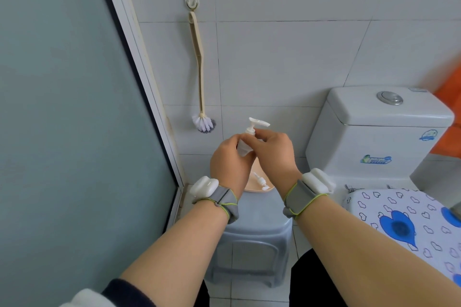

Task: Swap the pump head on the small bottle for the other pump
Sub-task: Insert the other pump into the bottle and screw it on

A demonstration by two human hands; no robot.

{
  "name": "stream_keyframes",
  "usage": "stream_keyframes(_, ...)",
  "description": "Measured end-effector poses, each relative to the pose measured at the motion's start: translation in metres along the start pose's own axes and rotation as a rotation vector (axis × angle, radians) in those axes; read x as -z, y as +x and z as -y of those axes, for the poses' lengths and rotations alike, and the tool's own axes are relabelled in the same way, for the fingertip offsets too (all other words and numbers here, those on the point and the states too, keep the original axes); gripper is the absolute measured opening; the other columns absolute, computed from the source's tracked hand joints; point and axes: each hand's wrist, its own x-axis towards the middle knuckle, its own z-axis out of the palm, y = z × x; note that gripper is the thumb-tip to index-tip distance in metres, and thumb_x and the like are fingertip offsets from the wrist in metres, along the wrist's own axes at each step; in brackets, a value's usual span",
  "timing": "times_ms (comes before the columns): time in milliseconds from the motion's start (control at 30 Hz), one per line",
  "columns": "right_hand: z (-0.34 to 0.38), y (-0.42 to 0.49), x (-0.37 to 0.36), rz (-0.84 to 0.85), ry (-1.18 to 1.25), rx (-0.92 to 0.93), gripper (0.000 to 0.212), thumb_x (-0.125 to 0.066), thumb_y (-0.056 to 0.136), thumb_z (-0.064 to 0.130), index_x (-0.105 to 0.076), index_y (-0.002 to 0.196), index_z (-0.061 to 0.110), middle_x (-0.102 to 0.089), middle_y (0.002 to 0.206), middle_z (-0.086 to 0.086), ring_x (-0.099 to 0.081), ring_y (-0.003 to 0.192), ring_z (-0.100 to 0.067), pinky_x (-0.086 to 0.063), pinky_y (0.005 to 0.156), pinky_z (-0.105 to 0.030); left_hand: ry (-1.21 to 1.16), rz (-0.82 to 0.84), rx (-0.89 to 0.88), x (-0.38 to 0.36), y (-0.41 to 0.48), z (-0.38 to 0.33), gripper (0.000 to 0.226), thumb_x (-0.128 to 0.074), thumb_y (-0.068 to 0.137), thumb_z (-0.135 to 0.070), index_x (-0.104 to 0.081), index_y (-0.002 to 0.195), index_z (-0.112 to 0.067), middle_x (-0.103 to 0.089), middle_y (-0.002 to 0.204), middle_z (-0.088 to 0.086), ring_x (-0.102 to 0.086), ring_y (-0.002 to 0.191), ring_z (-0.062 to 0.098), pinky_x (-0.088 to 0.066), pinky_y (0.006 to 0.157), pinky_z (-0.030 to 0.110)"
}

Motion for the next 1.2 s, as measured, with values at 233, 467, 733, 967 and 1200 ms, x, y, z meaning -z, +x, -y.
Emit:
stream_keyframes(233, -0.001, 0.006, 0.015, 0.181, 0.083, -0.018, 0.011, -0.072, 0.084, 0.020, -0.078, 0.077, 0.026, -0.077, 0.073, 0.008, -0.069, 0.068, 0.001, -0.052, 0.063, -0.010, -0.203, 0.266, 0.203, 0.008, 0.014, 0.008, 0.033, -0.082, 0.072, -0.024, -0.072, 0.104, -0.022, -0.077, 0.100, 0.002, -0.071, 0.093, 0.017, -0.055, 0.086, 0.034)
stream_keyframes(467, -0.009, 0.007, 0.013, 0.157, 0.049, -0.043, 0.010, -0.073, 0.084, 0.021, -0.080, 0.078, 0.020, -0.076, 0.069, 0.007, -0.060, 0.058, 0.002, -0.045, 0.055, -0.008, -0.133, 0.341, 0.162, 0.010, 0.017, 0.017, 0.020, -0.078, 0.077, -0.027, -0.075, 0.094, -0.017, -0.077, 0.093, 0.011, -0.072, 0.093, 0.027, -0.054, 0.083, 0.041)
stream_keyframes(733, -0.022, 0.009, -0.003, 0.208, -0.077, -0.083, 0.019, -0.071, 0.086, 0.030, -0.077, 0.093, 0.013, -0.075, 0.087, 0.001, -0.065, 0.078, -0.014, -0.052, 0.076, -0.030, -0.063, 0.242, 0.142, 0.007, 0.017, 0.038, 0.026, -0.079, 0.073, -0.030, -0.075, 0.098, -0.027, -0.077, 0.087, -0.001, -0.070, 0.082, 0.017, -0.053, 0.075, 0.032)
stream_keyframes(967, -0.056, -0.001, -0.020, 0.340, -0.148, -0.279, 0.025, -0.068, 0.085, 0.033, -0.074, 0.105, 0.019, -0.075, 0.089, -0.010, -0.072, 0.080, -0.028, -0.060, 0.081, -0.045, -0.081, 0.263, 0.256, -0.001, 0.005, 0.079, 0.026, -0.079, 0.073, -0.027, -0.076, 0.099, -0.026, -0.075, 0.088, 0.004, -0.068, 0.086, 0.023, -0.051, 0.073, 0.032)
stream_keyframes(1200, -0.093, -0.005, -0.033, 0.363, -0.102, -0.528, 0.033, -0.045, 0.085, -0.008, -0.066, 0.090, 0.017, -0.067, 0.106, -0.019, -0.065, 0.102, -0.040, -0.051, 0.097, -0.051, -0.124, 0.370, 0.354, -0.021, -0.005, 0.117, 0.033, -0.072, 0.081, -0.012, -0.069, 0.113, -0.018, -0.072, 0.109, 0.013, -0.060, 0.082, 0.021, -0.051, 0.081, 0.034)
